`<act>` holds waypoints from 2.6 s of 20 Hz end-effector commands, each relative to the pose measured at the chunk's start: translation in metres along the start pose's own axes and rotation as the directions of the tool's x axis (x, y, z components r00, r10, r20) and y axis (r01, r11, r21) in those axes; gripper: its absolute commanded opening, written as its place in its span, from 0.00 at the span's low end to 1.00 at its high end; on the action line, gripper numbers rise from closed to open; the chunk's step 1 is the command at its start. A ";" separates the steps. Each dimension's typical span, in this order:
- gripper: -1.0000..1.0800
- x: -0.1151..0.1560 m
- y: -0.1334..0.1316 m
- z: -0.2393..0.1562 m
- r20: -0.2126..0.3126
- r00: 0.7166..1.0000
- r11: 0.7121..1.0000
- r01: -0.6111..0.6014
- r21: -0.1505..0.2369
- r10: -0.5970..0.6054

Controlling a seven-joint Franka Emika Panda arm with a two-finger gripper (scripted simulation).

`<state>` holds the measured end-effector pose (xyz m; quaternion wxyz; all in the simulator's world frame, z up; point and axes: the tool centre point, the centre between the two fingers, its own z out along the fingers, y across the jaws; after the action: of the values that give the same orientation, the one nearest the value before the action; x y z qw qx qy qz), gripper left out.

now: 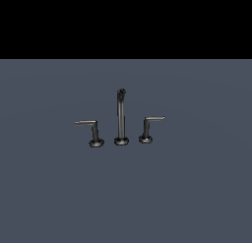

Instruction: Turn on the faucet by rotating a designated handle.

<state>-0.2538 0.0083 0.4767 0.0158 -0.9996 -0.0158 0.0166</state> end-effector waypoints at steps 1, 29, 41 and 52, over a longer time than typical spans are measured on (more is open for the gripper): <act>0.00 0.000 0.000 0.000 0.000 1.000 1.000 0.000 0.000 0.000; 0.00 0.112 -0.010 0.126 -0.015 0.886 0.886 -0.463 0.007 0.463; 0.00 0.184 0.013 0.206 -0.023 0.705 0.705 -0.709 0.014 0.709; 0.00 0.243 0.054 0.277 -0.030 0.480 0.481 -0.877 0.019 0.877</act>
<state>-0.0268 -0.0231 0.2006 0.0066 -0.8781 0.4783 0.0057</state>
